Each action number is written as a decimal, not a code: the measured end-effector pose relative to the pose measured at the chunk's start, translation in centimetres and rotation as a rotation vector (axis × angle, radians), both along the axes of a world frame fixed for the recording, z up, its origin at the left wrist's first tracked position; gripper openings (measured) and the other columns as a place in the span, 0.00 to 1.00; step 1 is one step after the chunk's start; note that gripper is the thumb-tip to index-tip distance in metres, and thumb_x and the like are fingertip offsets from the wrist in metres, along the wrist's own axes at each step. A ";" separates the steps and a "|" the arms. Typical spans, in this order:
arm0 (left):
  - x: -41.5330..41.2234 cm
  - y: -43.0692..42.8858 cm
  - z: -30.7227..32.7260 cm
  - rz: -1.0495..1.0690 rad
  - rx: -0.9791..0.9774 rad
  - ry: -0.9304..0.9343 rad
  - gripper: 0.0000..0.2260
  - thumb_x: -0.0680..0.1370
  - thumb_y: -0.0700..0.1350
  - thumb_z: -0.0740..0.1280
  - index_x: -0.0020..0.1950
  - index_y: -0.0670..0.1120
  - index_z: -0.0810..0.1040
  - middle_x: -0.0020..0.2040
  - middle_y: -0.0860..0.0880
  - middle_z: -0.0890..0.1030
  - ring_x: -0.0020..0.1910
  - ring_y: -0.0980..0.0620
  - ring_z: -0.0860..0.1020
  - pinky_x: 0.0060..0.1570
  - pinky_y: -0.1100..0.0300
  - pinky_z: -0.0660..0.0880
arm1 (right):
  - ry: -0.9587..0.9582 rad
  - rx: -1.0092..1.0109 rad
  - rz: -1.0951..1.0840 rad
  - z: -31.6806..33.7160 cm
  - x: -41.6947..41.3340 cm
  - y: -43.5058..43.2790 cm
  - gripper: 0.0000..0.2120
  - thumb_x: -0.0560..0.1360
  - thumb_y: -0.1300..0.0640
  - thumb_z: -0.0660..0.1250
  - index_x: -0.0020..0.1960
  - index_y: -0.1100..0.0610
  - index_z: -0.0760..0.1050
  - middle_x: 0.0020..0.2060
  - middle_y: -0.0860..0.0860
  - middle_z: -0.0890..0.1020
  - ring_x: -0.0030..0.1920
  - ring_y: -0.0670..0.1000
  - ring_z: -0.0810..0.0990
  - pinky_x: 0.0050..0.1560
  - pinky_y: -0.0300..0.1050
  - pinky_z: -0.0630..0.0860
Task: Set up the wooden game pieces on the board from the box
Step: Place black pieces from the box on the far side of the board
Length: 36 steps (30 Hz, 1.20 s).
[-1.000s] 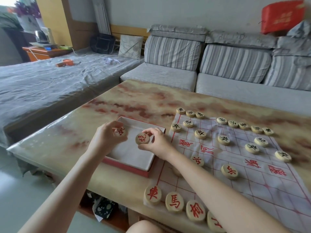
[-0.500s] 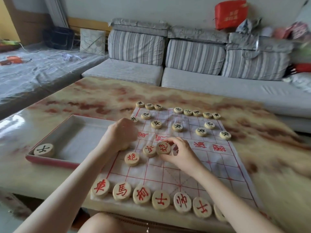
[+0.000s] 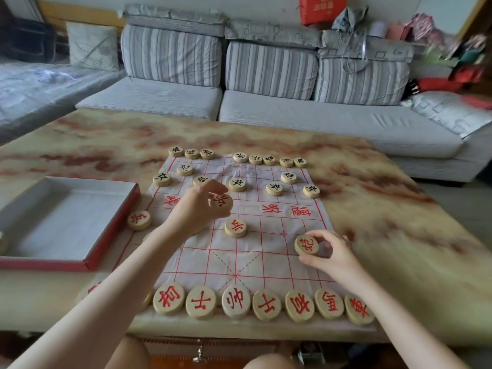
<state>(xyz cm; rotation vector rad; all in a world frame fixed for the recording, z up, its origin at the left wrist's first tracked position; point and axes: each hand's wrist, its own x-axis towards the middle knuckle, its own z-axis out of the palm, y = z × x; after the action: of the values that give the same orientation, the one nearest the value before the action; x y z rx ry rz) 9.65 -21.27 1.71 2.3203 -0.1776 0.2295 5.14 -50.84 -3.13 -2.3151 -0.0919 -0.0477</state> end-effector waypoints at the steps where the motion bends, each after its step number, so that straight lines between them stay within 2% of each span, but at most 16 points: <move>1: 0.1 -0.4 0.0 -0.006 -0.003 0.003 0.19 0.67 0.43 0.75 0.56 0.48 0.76 0.52 0.51 0.81 0.51 0.54 0.79 0.41 0.74 0.68 | -0.007 -0.004 -0.009 -0.1 -0.1 -0.4 0.21 0.58 0.41 0.74 0.49 0.42 0.75 0.49 0.42 0.78 0.55 0.51 0.71 0.58 0.50 0.69; 4: 0.2 -1.5 -0.2 -0.034 -0.026 0.015 0.18 0.68 0.44 0.75 0.56 0.48 0.76 0.52 0.51 0.81 0.51 0.54 0.79 0.45 0.68 0.73 | -0.021 -0.055 -0.021 -0.3 -0.2 -0.9 0.19 0.64 0.49 0.76 0.51 0.43 0.74 0.47 0.41 0.75 0.54 0.51 0.67 0.54 0.47 0.67; 7: 0.1 -2.6 -0.3 -0.058 -0.022 0.013 0.18 0.68 0.45 0.74 0.56 0.48 0.76 0.53 0.51 0.80 0.52 0.53 0.79 0.47 0.63 0.75 | 0.014 -0.078 -0.020 -0.7 -0.1 -1.1 0.20 0.64 0.50 0.76 0.52 0.43 0.73 0.47 0.41 0.73 0.56 0.51 0.66 0.58 0.47 0.65; 9: 0.1 -3.5 -0.3 -0.078 -0.013 0.016 0.18 0.69 0.45 0.73 0.57 0.47 0.76 0.55 0.51 0.80 0.53 0.54 0.79 0.49 0.64 0.75 | 0.032 -0.071 -0.022 -0.9 -0.1 -1.2 0.20 0.64 0.51 0.77 0.52 0.44 0.73 0.48 0.42 0.71 0.57 0.51 0.65 0.60 0.47 0.63; 12: 0.1 -4.9 -0.5 -0.111 0.012 0.036 0.18 0.70 0.45 0.73 0.59 0.47 0.76 0.55 0.52 0.79 0.55 0.56 0.77 0.51 0.65 0.73 | 0.056 -0.032 -0.006 -0.8 -0.1 -1.6 0.20 0.65 0.53 0.76 0.54 0.46 0.74 0.50 0.42 0.71 0.58 0.50 0.65 0.57 0.43 0.63; 15: 0.4 -6.4 -1.1 -0.157 0.016 0.059 0.19 0.69 0.45 0.74 0.58 0.48 0.76 0.56 0.52 0.80 0.56 0.54 0.77 0.57 0.58 0.75 | 0.075 -0.016 0.018 -0.9 -0.1 -1.9 0.22 0.65 0.53 0.76 0.56 0.45 0.73 0.52 0.43 0.71 0.60 0.49 0.66 0.57 0.43 0.63; 18: 0.7 -8.0 -1.6 -0.201 0.016 0.084 0.21 0.67 0.44 0.75 0.59 0.48 0.75 0.56 0.51 0.80 0.55 0.53 0.78 0.56 0.56 0.76 | 0.093 0.000 0.030 -0.9 -0.2 -2.0 0.24 0.65 0.53 0.76 0.58 0.45 0.72 0.54 0.45 0.71 0.61 0.49 0.66 0.58 0.41 0.62; 21: 1.0 -9.8 -2.2 -0.238 0.007 0.096 0.22 0.67 0.44 0.75 0.59 0.47 0.75 0.56 0.50 0.80 0.55 0.51 0.78 0.55 0.56 0.76 | 0.102 0.057 0.030 -0.8 -0.2 -2.2 0.25 0.65 0.53 0.76 0.60 0.47 0.73 0.55 0.44 0.72 0.60 0.47 0.69 0.59 0.40 0.66; 25: 1.2 -11.3 -3.3 -0.283 0.037 0.133 0.24 0.67 0.45 0.75 0.60 0.49 0.73 0.56 0.50 0.80 0.55 0.51 0.78 0.55 0.53 0.77 | 0.102 0.152 0.028 -0.6 -0.4 -2.1 0.23 0.66 0.52 0.75 0.60 0.49 0.74 0.55 0.46 0.74 0.56 0.40 0.72 0.50 0.30 0.68; 30: 1.5 -11.7 -4.3 -0.275 0.068 0.143 0.24 0.66 0.45 0.76 0.60 0.48 0.75 0.57 0.50 0.79 0.55 0.50 0.77 0.57 0.55 0.75 | 0.089 0.115 0.030 -0.9 -0.3 -2.4 0.21 0.68 0.51 0.74 0.59 0.44 0.73 0.55 0.43 0.72 0.57 0.44 0.70 0.53 0.35 0.66; 33: 1.5 -11.5 -4.4 -0.284 0.078 0.130 0.26 0.66 0.46 0.76 0.62 0.49 0.74 0.61 0.49 0.77 0.59 0.50 0.75 0.60 0.55 0.73 | 0.078 0.107 0.031 -1.1 -0.3 -2.5 0.21 0.67 0.52 0.74 0.58 0.43 0.73 0.55 0.43 0.72 0.57 0.45 0.70 0.54 0.37 0.66; 36: 1.4 -11.0 -4.2 -0.272 0.079 0.074 0.27 0.67 0.47 0.75 0.64 0.49 0.73 0.64 0.50 0.75 0.62 0.51 0.73 0.61 0.59 0.70 | 0.071 0.109 0.017 -0.9 -0.2 -2.3 0.20 0.67 0.52 0.74 0.57 0.43 0.73 0.55 0.43 0.73 0.56 0.44 0.71 0.55 0.40 0.67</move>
<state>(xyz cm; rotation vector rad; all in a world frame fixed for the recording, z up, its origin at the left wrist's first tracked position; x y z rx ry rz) 11.06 -32.22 -2.47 2.3471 -0.4676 -0.0005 4.97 -53.16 -4.02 -2.2049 -0.0706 0.0373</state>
